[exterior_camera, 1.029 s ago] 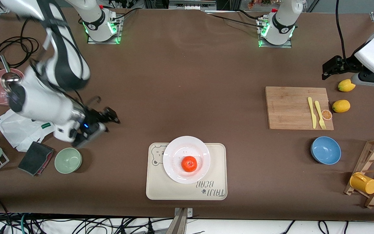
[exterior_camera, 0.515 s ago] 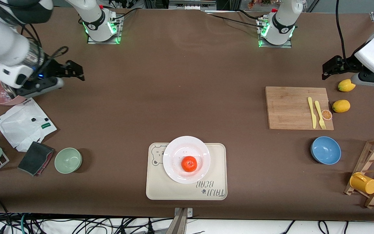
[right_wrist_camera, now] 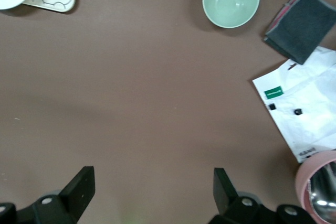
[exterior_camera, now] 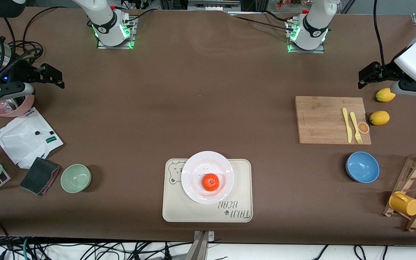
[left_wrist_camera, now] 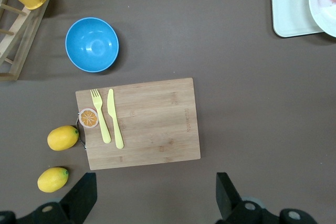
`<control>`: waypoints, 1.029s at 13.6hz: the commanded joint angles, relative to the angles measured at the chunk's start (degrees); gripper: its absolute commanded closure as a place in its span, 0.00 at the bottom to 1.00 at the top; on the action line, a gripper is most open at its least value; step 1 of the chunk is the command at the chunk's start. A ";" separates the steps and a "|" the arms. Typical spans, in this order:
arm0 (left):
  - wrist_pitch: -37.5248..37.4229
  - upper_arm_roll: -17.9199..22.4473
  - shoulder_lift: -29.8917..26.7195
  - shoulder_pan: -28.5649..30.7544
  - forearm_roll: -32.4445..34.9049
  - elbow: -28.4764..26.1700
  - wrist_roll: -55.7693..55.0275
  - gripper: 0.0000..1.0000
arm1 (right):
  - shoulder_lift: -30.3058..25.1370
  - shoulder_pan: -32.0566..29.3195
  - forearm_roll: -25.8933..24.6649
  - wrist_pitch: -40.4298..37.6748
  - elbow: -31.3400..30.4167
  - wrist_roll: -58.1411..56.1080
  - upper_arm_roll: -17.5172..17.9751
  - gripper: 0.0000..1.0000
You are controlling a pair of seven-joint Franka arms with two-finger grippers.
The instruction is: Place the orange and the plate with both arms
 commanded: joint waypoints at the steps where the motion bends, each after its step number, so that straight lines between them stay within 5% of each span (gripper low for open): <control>1: -1.05 -0.20 0.61 -0.21 1.22 1.42 -0.61 0.00 | 0.94 0.13 1.15 -3.36 3.61 3.98 0.42 0.00; 14: -1.05 -0.29 0.61 -0.21 1.22 1.42 -0.61 0.00 | 2.53 1.10 -3.68 -4.69 7.39 5.58 0.60 0.00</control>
